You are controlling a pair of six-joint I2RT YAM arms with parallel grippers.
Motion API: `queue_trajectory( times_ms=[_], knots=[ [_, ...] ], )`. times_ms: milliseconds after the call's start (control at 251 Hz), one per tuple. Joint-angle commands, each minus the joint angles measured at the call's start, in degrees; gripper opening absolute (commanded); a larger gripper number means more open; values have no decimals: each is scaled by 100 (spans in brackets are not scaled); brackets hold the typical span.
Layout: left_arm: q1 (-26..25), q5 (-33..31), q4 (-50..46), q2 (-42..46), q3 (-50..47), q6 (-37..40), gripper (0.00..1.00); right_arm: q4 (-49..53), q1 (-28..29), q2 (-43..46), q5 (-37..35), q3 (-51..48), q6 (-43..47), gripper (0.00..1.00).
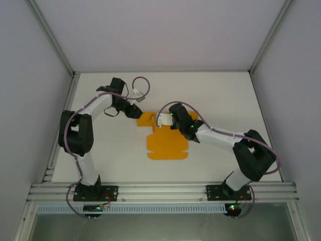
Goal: Assemble paper box
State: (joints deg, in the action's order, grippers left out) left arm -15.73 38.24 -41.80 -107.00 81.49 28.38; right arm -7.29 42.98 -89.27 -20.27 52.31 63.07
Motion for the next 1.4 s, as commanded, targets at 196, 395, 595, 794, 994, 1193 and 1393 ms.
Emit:
queue_trajectory(
  times_ms=[196,395,595,794,994,1193,1393],
  knots=[
    [-130,545,-155,-93,175,76,29,-168,41,59,-29,36,-132,0],
    [-176,360,-65,-115,209,-43,24,-136,61,86,-31,22,-196,0],
    [-282,-197,111,-138,253,-581,7,-220,99,73,-167,12,-304,0],
    [-674,-1092,1448,427,-553,-2979,0,-594,326,-281,-1042,259,-840,0],
    [-1503,-2632,2096,801,-1042,-4965,0,-1398,575,-698,-1921,303,-983,0],
    [-1912,-3479,1961,874,-863,-5987,0,-1779,662,-776,-2088,215,-1130,0],
    [-1915,-4697,1464,1030,-760,-6266,0,-1772,681,-623,-1997,0,-1121,0]
  ],
)
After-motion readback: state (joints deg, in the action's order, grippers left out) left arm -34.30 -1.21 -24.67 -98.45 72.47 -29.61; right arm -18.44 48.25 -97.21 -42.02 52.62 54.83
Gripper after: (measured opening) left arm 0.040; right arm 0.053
